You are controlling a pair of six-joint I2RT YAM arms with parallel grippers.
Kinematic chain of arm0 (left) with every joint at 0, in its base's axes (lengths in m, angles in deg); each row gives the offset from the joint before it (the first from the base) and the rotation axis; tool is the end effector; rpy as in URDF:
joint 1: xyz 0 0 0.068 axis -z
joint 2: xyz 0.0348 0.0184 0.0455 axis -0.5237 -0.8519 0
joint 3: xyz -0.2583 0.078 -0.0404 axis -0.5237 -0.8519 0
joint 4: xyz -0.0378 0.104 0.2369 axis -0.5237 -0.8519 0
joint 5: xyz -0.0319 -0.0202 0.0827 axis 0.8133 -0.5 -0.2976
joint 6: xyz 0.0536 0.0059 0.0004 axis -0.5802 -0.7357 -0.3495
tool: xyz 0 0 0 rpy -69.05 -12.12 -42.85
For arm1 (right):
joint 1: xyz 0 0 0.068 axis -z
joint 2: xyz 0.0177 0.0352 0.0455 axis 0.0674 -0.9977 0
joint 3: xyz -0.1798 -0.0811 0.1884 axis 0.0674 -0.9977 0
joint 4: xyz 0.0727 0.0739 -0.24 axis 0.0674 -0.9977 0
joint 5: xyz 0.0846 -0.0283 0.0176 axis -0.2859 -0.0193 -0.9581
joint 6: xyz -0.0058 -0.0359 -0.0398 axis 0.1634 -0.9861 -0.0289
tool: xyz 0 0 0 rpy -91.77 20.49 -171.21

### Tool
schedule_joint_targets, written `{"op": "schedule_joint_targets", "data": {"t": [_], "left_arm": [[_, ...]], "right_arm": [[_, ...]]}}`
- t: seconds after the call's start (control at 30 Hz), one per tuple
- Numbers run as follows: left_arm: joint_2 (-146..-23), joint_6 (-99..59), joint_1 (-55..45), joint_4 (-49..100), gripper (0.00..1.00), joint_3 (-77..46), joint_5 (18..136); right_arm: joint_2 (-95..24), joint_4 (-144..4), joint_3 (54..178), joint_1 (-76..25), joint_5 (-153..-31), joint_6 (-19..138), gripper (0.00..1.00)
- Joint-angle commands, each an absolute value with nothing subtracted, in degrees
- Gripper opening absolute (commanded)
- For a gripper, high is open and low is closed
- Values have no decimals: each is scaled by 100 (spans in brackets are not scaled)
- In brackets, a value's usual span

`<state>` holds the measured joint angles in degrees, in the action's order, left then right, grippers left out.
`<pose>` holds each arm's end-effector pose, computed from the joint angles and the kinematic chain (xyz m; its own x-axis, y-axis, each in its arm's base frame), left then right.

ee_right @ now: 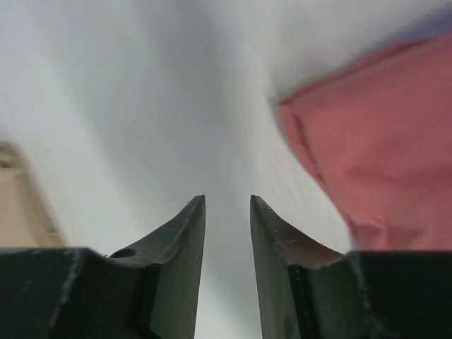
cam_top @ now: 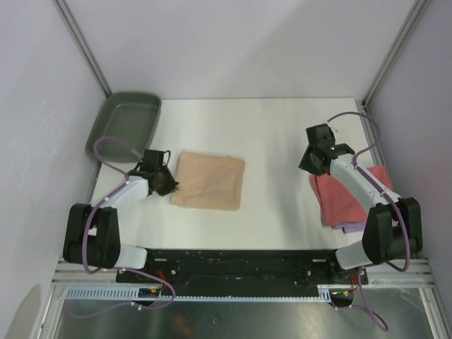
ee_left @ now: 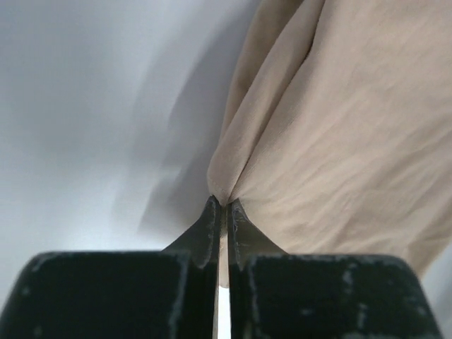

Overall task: Fold and stack the t-shirts
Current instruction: Put the neatly folded tshirt into the corner of the board with both arms

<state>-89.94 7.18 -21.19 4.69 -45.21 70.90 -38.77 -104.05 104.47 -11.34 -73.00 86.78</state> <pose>0.2616 -0.0495 0.1748 -0.7759 -0.4921 -0.3946 -0.3619 0.8597 -0.3605 0.2981 0.0738 0.2588 -0.7398 0.3651 -0.5651 0.3160 0.9301 0.1872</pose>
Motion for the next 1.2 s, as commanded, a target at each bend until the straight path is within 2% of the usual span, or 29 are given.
{"op": "schedule_joint_targets", "data": {"t": [0.0,0.27,0.37,0.43,0.53,0.67,0.73,0.9,1.17], "left_arm": [[-8409,420,-2586,-90,0,-4799,6224],[-8350,595,-2949,-190,0,-4935,6491],[-8293,703,-2983,-180,6,-5002,6688],[-8237,722,-2987,-181,15,-5010,6759],[-8096,696,-2991,-184,39,-4984,6802],[-7735,616,-2993,-196,68,-4924,6878],[-7546,560,-2992,-235,75,-4869,6920],[-7264,392,-2992,-286,79,-4754,7015],[-7056,157,-2991,-282,80,-4730,7077]], "right_arm": [[-3439,-10822,9991,-938,-6392,8749,38],[-3760,-10379,9854,-902,-6204,8517,39],[-3882,-10514,9866,-898,-5955,8585,39],[-3925,-10575,9868,-897,-5782,8575,39],[-3993,-10512,9864,-915,-5638,8407,41],[-4139,-10323,9879,-980,-5511,8166,49],[-4288,-10275,9942,-1058,-5462,8050,55],[-4908,-10434,10290,-1369,-5112,7972,65],[-5783,-11119,10870,-1443,-4162,8232,65]]}}
